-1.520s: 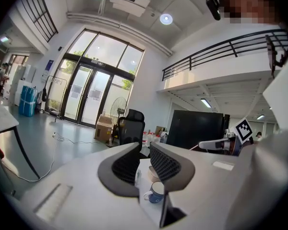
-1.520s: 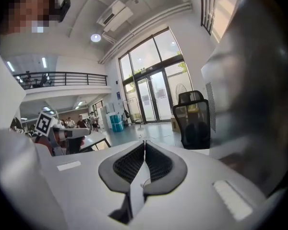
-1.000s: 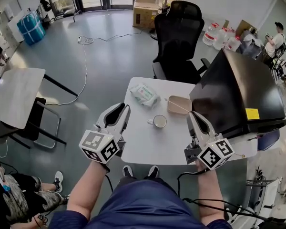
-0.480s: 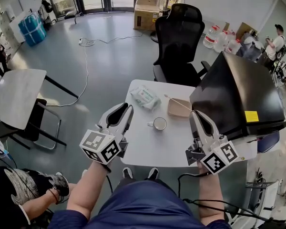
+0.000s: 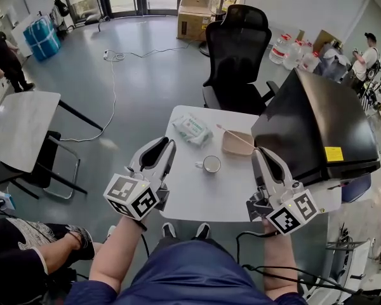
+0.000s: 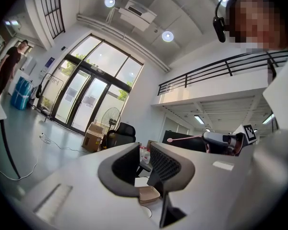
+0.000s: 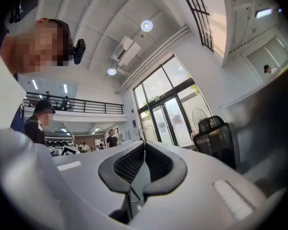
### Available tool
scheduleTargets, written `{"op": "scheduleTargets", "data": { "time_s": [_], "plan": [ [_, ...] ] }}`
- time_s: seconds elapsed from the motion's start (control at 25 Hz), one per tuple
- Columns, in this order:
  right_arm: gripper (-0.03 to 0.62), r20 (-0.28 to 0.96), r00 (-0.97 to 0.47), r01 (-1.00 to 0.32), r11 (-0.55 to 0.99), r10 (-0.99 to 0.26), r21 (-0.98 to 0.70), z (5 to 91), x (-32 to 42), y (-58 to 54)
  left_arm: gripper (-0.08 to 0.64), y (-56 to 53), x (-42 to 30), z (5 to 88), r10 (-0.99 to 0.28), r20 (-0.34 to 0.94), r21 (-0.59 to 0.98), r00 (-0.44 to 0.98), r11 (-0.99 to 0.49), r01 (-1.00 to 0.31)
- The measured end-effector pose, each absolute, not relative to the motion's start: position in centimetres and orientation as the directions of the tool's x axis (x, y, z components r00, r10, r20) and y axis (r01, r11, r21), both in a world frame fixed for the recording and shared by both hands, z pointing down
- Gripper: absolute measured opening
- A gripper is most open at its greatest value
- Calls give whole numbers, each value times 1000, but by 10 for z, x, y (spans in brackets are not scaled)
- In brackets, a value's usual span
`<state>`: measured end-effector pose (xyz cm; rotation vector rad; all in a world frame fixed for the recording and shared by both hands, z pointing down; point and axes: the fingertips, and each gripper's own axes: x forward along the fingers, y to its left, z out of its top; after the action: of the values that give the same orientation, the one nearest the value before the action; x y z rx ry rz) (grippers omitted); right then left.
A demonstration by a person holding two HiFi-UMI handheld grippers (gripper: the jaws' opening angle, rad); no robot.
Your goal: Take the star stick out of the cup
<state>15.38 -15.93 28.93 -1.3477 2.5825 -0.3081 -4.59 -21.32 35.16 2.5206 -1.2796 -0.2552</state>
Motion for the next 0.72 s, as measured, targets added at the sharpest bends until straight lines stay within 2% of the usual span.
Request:
{"op": "scheduleTargets", "data": {
  "time_s": [0.72],
  "plan": [
    [14,-83,-559,-781,557,-825,-281,294,155,-160,69,-213,-44,358,-807,-13,355,590,-556,-752]
  ]
}}
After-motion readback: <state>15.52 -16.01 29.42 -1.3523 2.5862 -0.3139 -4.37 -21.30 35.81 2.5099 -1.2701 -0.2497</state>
